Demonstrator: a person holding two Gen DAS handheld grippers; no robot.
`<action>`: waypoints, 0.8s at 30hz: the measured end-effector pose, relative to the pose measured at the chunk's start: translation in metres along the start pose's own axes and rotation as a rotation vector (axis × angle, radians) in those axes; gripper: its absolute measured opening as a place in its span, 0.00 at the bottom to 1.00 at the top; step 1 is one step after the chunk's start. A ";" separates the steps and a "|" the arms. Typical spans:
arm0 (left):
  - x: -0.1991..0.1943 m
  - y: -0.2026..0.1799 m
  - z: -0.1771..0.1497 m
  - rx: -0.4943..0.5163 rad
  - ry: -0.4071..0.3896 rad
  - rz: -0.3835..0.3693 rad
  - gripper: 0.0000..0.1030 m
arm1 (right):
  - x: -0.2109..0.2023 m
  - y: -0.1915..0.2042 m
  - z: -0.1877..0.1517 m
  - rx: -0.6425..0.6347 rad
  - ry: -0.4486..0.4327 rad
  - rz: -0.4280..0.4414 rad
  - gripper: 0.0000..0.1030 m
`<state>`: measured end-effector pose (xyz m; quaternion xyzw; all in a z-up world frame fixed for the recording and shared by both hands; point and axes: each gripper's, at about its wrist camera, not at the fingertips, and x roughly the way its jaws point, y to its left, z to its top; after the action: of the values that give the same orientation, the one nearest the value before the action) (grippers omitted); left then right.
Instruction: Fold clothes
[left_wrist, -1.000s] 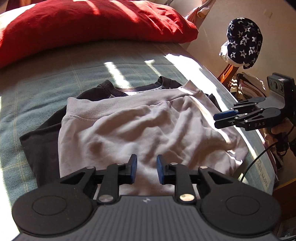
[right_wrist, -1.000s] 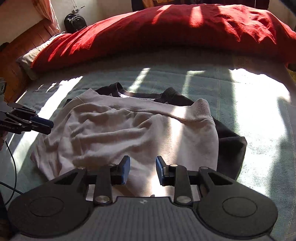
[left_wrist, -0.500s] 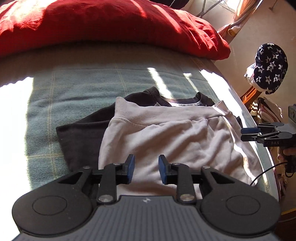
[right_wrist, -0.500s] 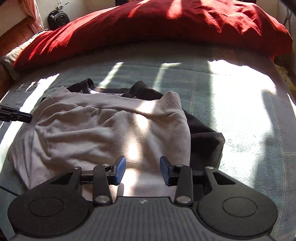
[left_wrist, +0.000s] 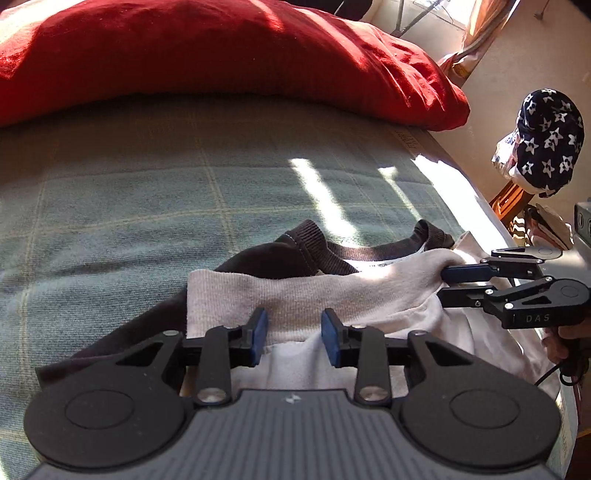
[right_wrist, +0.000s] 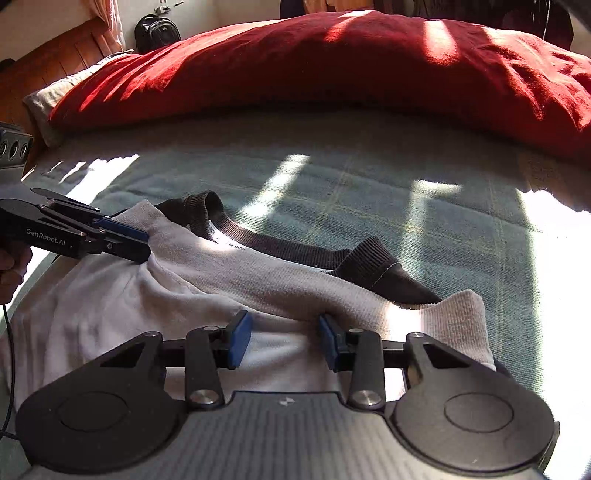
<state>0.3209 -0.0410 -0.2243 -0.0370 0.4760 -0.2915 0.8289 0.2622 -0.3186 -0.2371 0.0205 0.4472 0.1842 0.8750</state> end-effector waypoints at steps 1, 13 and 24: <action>-0.005 -0.002 0.000 0.001 0.002 0.000 0.31 | -0.003 0.000 0.001 0.013 -0.001 0.000 0.43; -0.044 -0.032 -0.056 -0.003 0.103 -0.055 0.44 | -0.040 0.051 -0.051 -0.067 0.133 0.127 0.60; -0.041 -0.026 -0.048 0.029 0.075 0.005 0.47 | -0.087 0.018 -0.076 -0.029 0.140 -0.067 0.72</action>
<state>0.2549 -0.0306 -0.2102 -0.0129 0.5028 -0.2975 0.8115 0.1508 -0.3415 -0.2116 -0.0202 0.5048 0.1624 0.8476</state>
